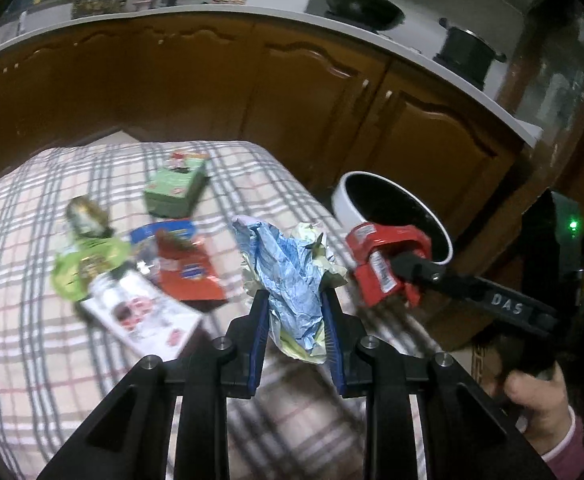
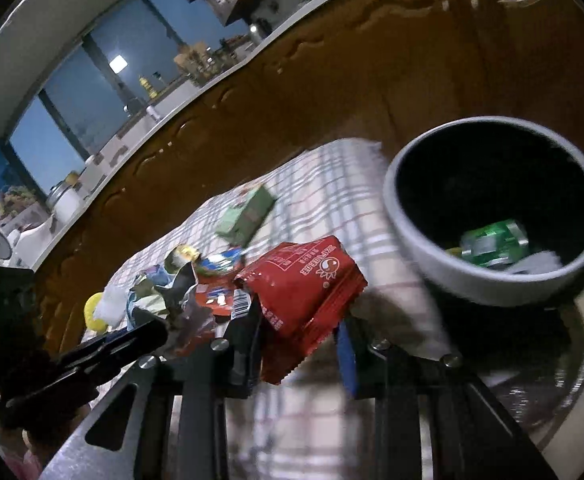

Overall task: Collect trash
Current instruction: 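Grasp blue foil wrapper with left gripper while right gripper grasps red snack bag, carry to bin, then open left gripper over bin dropping foil while right gripper drops red bag in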

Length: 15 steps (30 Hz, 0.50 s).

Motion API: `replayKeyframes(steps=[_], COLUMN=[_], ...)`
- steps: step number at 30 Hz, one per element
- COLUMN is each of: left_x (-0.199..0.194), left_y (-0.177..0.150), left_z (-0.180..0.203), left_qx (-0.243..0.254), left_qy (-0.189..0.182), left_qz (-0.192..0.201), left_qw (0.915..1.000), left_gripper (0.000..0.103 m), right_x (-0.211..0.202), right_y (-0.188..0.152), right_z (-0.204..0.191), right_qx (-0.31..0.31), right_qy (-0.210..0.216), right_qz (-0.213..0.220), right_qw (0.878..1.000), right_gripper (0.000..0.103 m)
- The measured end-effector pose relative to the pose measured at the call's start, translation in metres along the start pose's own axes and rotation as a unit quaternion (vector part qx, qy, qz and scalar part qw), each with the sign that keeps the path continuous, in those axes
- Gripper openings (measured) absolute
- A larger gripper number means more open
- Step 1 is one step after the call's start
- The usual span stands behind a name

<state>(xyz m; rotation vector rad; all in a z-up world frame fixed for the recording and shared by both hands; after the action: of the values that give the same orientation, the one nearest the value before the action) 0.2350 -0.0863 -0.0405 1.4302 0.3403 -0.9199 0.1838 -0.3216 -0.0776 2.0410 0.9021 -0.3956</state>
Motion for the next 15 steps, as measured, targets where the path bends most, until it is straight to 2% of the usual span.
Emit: replayKeyframes(steps=[8,15], left_x=[0.020,0.045], left_y=[0.016,0.041], left_z=[0.039,0.069], left_qx=[0.030,0.051], left_qy=[-0.019,-0.032], left_qz=[-0.001,-0.006], left_qw=[0.9994,0.9982], left_gripper=[0.025,0.025], right_x=[-0.048,-0.070], right_y=[0.019,0.035], right_z=[0.036,0.058], right_qx=[0.000,-0.001], right_qy=[-0.060,-0.088], right_qz=[0.033,0.056], right_qw=[0.998,0.995], right_gripper=[0.032,0.032])
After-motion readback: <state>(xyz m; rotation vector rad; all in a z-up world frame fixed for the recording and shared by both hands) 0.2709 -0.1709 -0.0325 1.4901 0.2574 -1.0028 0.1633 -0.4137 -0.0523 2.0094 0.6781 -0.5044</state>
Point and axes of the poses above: each gripper's, at about its wrist camera, not at the fingertips, and x roughly the way its jaws point, z to its right, y to its top, the point moved 4 cm from there along x, roughly the way its jaws point, and after that the axes turned 13 degrees about y, right-handed, at the moved point
